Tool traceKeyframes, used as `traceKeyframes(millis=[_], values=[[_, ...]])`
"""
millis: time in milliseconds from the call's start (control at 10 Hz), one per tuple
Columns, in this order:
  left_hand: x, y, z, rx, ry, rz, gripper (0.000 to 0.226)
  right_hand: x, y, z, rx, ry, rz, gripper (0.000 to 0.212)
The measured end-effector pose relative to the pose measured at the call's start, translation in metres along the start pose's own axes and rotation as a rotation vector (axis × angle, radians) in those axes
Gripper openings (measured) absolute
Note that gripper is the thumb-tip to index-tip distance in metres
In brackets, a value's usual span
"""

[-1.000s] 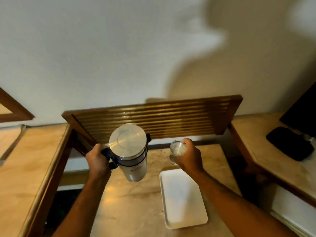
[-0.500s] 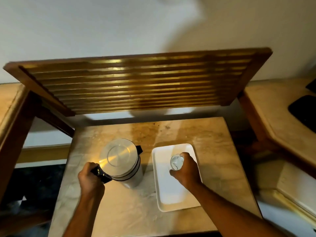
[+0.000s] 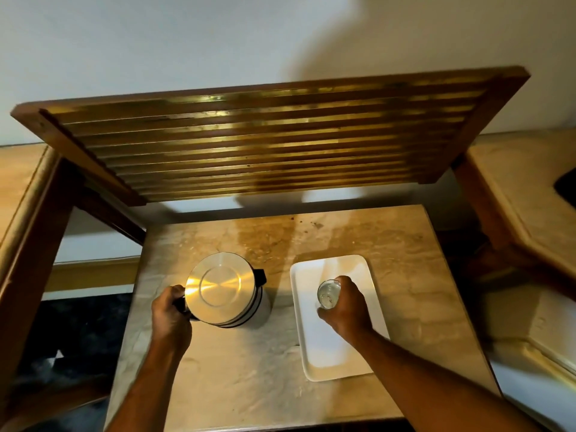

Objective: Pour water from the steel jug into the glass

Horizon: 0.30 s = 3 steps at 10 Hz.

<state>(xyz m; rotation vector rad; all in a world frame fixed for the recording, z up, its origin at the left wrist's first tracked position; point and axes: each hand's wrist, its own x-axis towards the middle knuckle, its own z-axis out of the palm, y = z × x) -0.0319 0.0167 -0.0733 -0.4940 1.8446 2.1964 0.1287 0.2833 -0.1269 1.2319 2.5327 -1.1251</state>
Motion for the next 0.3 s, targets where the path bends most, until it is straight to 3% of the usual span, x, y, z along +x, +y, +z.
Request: traceKeyframes(millis=[200, 300], values=[[0.000, 0.007, -0.008, 0.259, -0.068, 0.066, 0.043, -0.002, -0.001, 0.005, -0.071, -0.058, -0.024, 0.084], [-0.010, 0.019, -0.010, 0.413, -0.151, 0.114, 0.026, -0.006, -0.007, -0.002, -0.098, -0.142, 0.018, 0.111]])
